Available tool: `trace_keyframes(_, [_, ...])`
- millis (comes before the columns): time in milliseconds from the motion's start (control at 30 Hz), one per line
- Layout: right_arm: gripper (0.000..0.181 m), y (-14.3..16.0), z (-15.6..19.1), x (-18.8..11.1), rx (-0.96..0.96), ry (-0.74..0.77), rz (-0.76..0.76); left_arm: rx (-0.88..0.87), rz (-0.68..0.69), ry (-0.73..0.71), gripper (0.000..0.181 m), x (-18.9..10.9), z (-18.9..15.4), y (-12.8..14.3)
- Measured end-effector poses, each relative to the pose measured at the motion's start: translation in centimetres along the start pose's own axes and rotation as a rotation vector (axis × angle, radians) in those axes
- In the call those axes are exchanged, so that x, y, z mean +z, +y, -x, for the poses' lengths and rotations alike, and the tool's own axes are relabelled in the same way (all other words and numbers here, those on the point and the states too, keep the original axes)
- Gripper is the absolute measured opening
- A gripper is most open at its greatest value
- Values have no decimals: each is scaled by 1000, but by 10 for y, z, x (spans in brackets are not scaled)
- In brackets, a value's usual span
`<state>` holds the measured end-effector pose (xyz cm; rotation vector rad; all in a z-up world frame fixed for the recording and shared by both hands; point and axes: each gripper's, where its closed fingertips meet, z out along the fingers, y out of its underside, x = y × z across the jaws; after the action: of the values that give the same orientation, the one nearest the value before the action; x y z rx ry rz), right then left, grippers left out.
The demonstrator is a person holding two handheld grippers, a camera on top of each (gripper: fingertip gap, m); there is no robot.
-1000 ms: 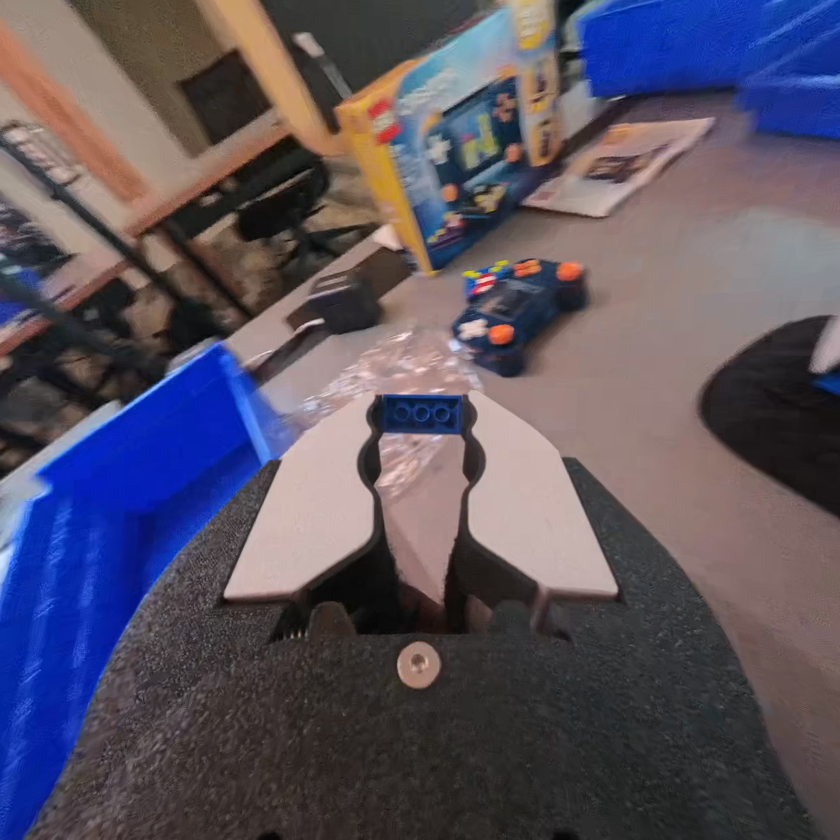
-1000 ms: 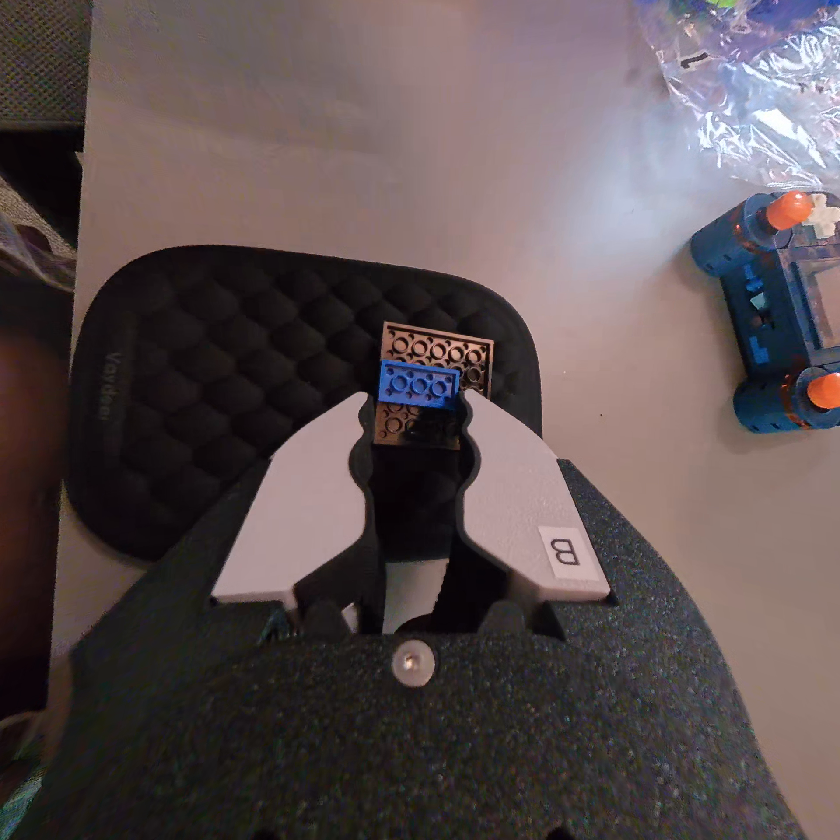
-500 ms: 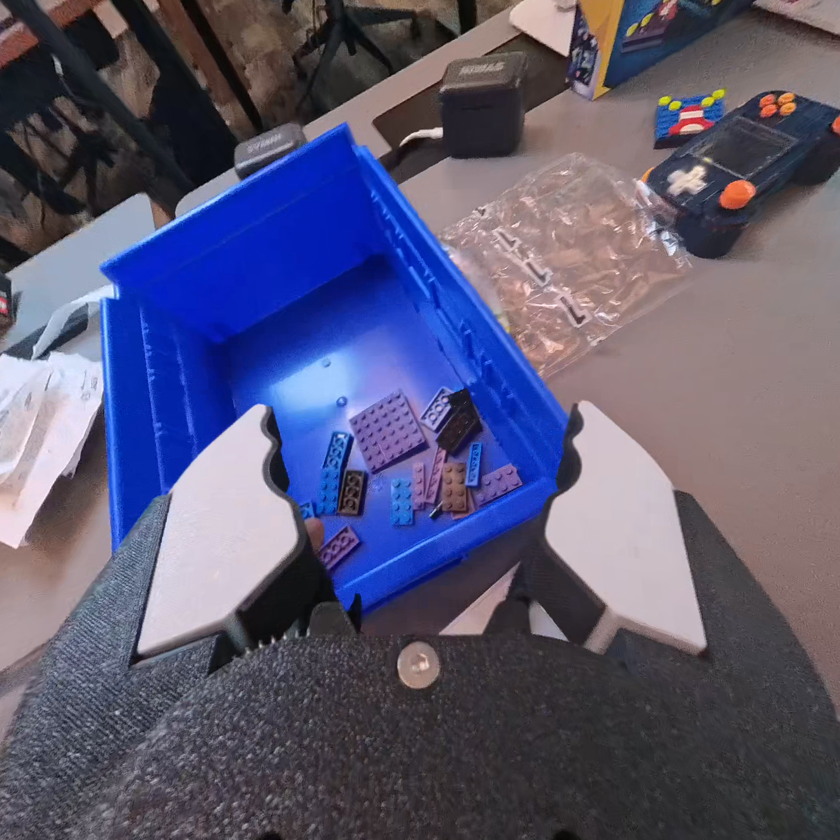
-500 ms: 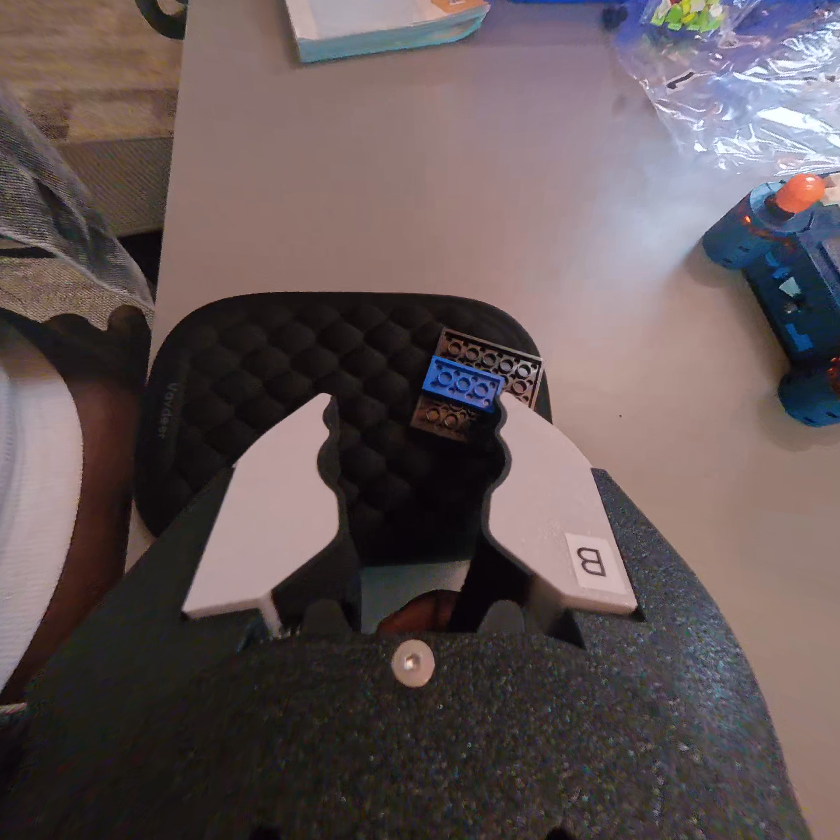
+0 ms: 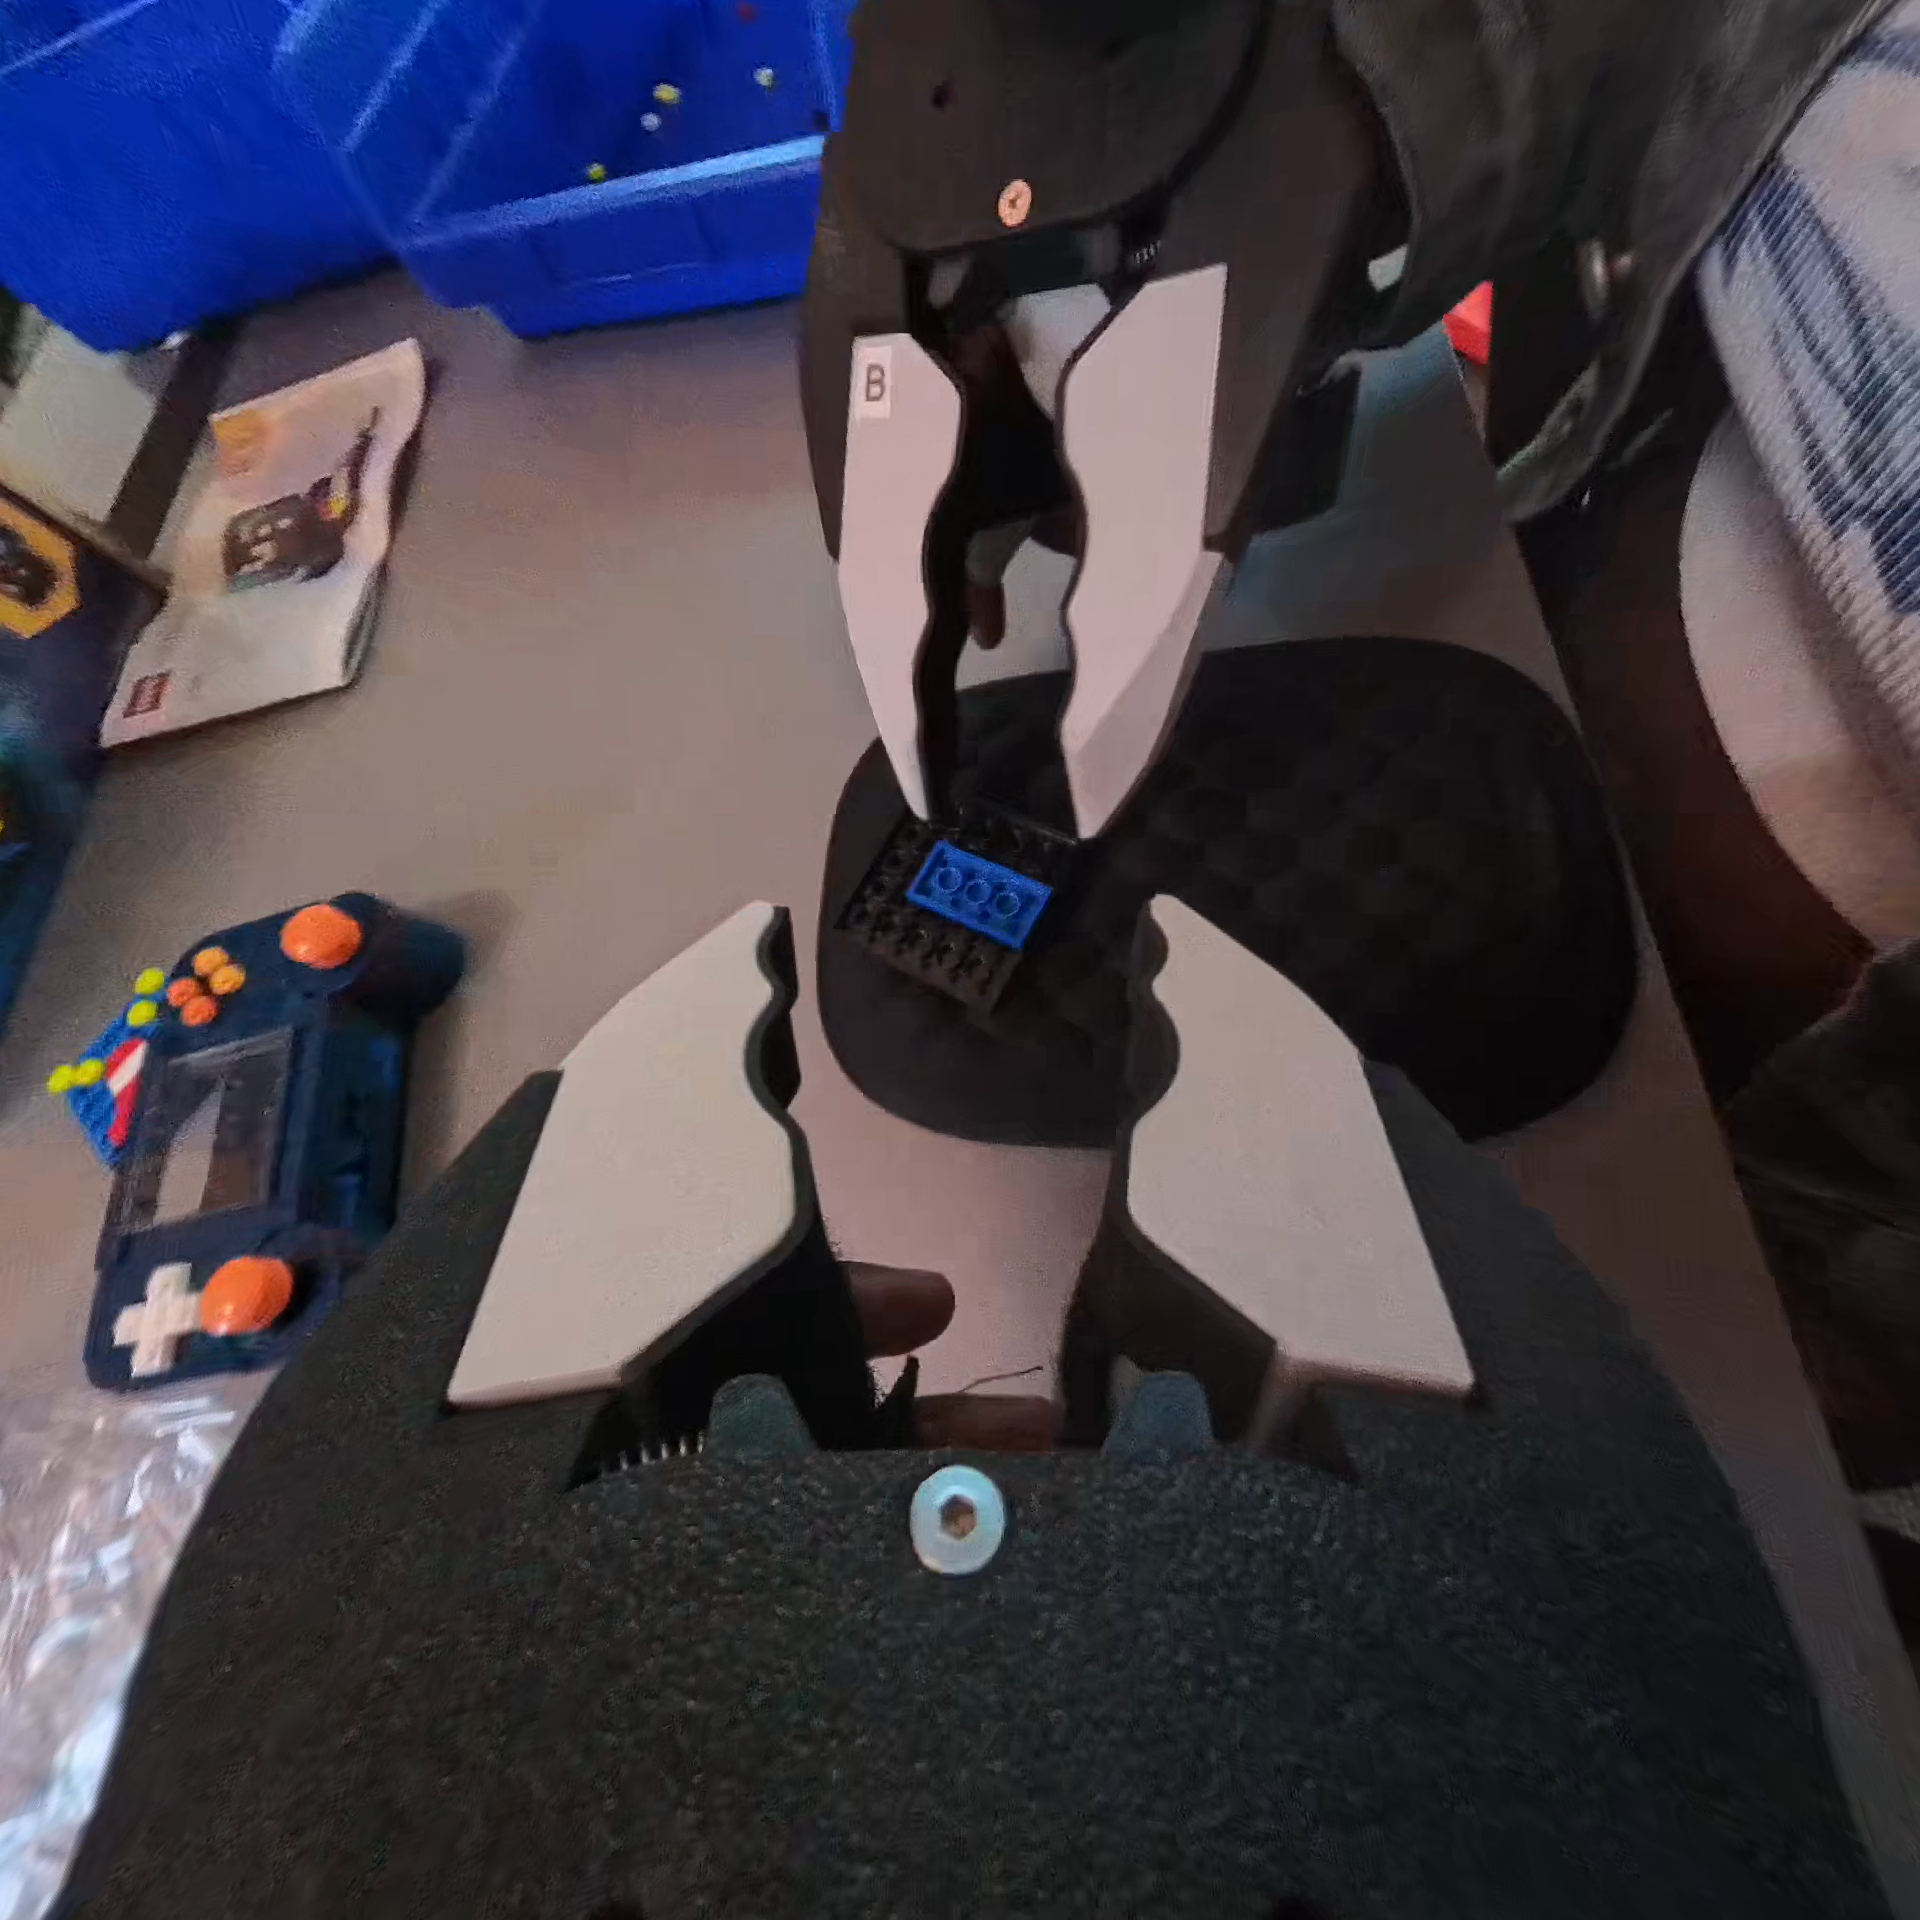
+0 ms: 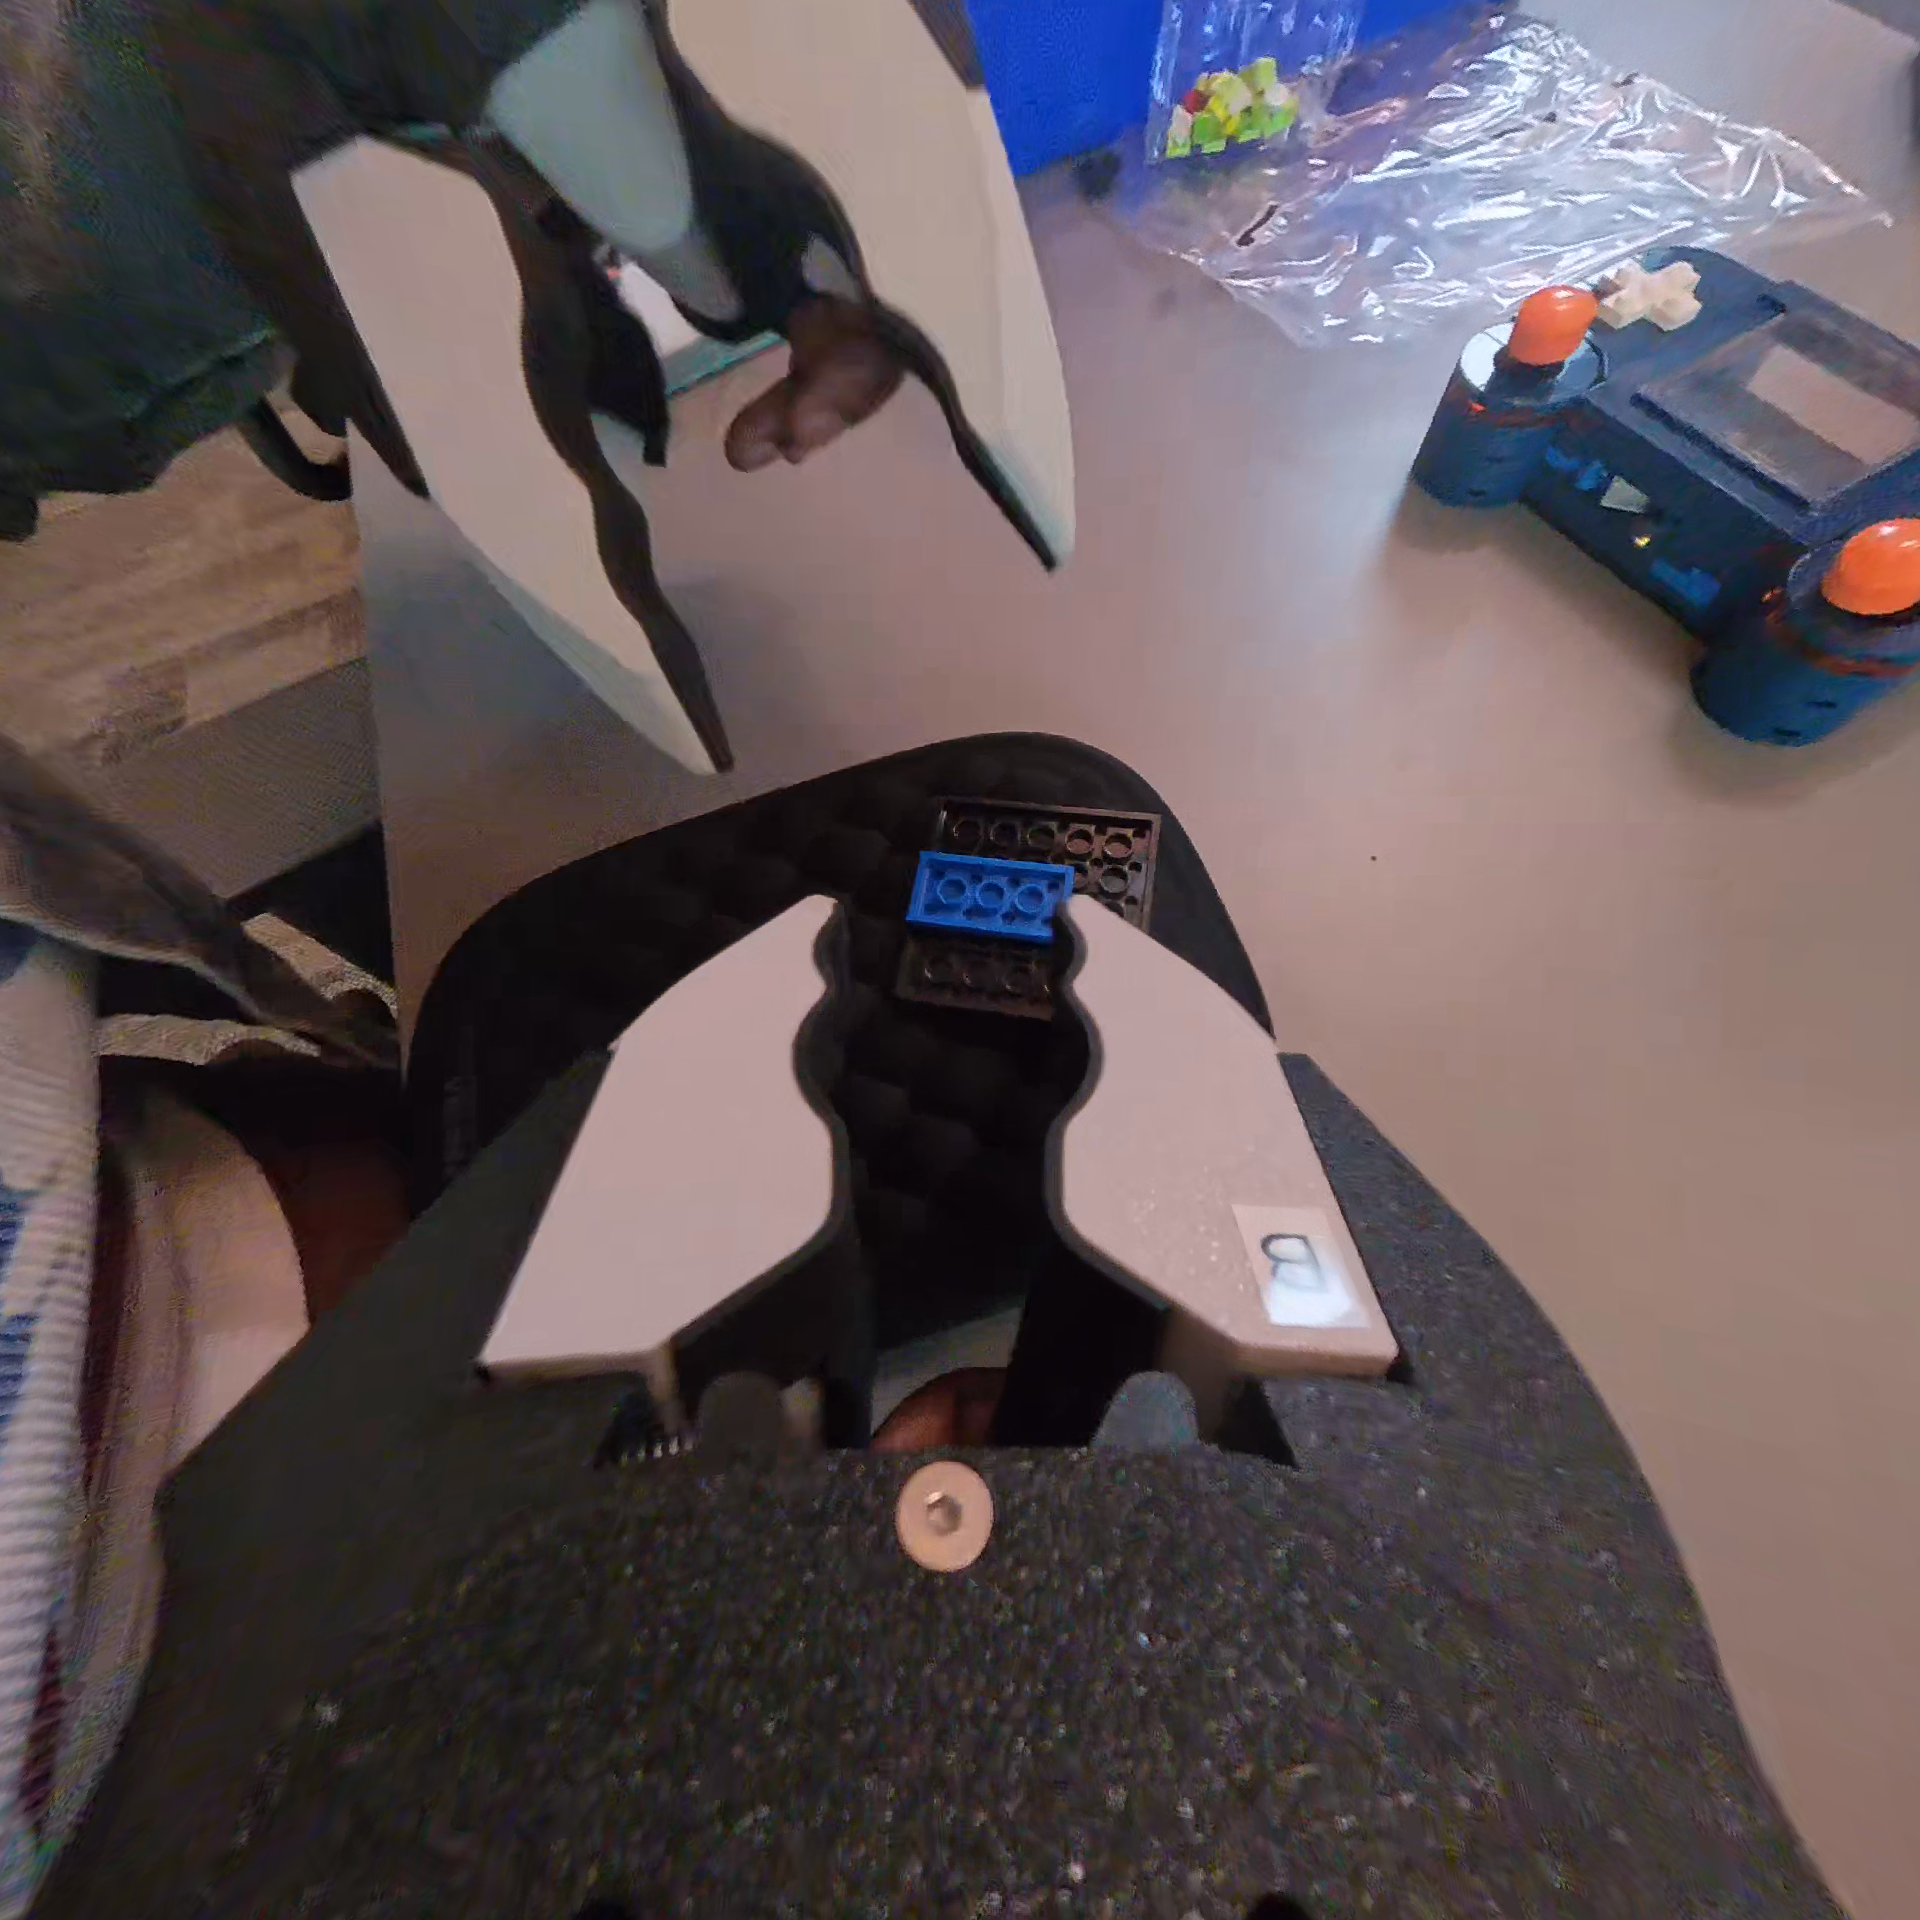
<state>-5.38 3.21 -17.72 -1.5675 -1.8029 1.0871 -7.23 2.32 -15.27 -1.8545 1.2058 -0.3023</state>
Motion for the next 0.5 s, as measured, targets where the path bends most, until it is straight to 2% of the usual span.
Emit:
trace_keyframes(33, [25,1,0,2,5,12,-1,30,10,29,58,9,-1,2])
trace_keyframes(200, [25,15,-7,9,-36,99,88,147,121,180,53,35,-1,17])
trace_keyframes(300, [25,16,-7,9,-40,87,99,201,159,248,51,45,-3,20])
trace_keyframes(400, [22,19,-9,8,-69,71,125,209,202,331,32,49,-9,22])
trace_keyframes(500, [20,22,-7,9,-115,41,166,185,219,370,33,50,-8,24])
